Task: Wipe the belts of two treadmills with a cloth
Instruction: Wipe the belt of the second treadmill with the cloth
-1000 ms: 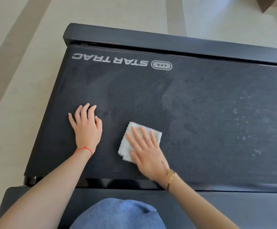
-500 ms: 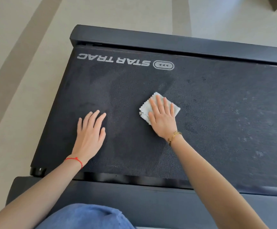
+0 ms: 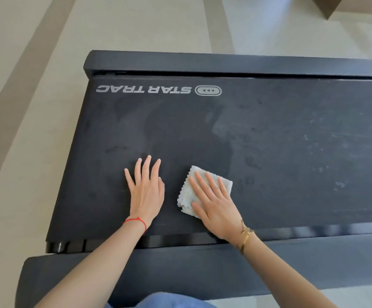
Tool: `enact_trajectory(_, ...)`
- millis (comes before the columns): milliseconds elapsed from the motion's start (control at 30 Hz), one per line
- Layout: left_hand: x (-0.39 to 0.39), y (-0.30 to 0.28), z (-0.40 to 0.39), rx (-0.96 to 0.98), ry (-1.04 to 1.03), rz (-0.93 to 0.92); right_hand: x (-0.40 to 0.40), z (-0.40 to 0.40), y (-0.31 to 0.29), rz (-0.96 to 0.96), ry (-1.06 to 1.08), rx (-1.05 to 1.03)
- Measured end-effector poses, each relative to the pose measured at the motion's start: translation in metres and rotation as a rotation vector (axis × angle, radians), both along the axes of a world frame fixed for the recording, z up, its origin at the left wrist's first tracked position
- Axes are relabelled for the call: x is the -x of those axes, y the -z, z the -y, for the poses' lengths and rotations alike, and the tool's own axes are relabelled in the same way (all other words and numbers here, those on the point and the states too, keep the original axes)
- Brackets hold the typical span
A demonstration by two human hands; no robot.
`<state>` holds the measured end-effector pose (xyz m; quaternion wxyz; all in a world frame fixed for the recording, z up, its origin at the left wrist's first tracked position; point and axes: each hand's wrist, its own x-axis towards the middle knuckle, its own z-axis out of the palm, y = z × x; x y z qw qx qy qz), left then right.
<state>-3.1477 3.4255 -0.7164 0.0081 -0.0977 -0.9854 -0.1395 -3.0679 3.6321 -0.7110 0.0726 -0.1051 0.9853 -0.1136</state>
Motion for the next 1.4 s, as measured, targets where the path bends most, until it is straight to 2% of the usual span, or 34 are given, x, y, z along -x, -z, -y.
enact_trajectory(167, 0.000, 0.001, -0.004, -0.010, -0.034, 0.009, 0.033, -0.041, -0.003, 0.056, 0.399, 0.001)
enact_trajectory(267, 0.000, 0.003, -0.005, -0.024, -0.045, -0.006, 0.042, -0.035, -0.003, 0.056, 0.445, -0.022)
enact_trajectory(467, 0.000, 0.004, -0.006, -0.035, -0.062, -0.024, 0.008, -0.015, -0.001, 0.038, 0.171, -0.036)
enact_trajectory(600, 0.008, -0.002, -0.028, -0.071, -0.167, -0.027, 0.018, -0.045, -0.005, 0.029, -0.052, -0.010)
enact_trajectory(667, 0.016, -0.003, -0.045, -0.075, -0.160, -0.038, 0.046, -0.069, -0.004, 0.027, -0.019, -0.009)
enact_trajectory(767, 0.030, -0.001, -0.069, -0.058, -0.145, -0.032, 0.109, -0.099, -0.003, 0.043, 0.169, 0.003)
enact_trajectory(867, 0.043, 0.003, -0.087, -0.043, -0.171, -0.044, 0.176, -0.117, -0.004, 0.074, 0.256, 0.019)
enact_trajectory(1000, 0.055, 0.011, -0.102, -0.017, -0.208, -0.065, 0.238, -0.117, -0.005, 0.111, 0.245, 0.025)
enact_trajectory(1100, 0.057, 0.017, -0.103, 0.015, -0.228, -0.097, 0.245, -0.119, -0.004, 0.050, 0.196, 0.006)
enact_trajectory(1267, 0.059, 0.016, -0.105, 0.039, -0.249, -0.089, 0.202, -0.120, 0.001, -0.035, -0.103, -0.022)
enact_trajectory(1400, 0.058, 0.013, -0.106, 0.033, -0.252, -0.073, 0.191, -0.141, 0.002, 0.002, -0.371, -0.018)
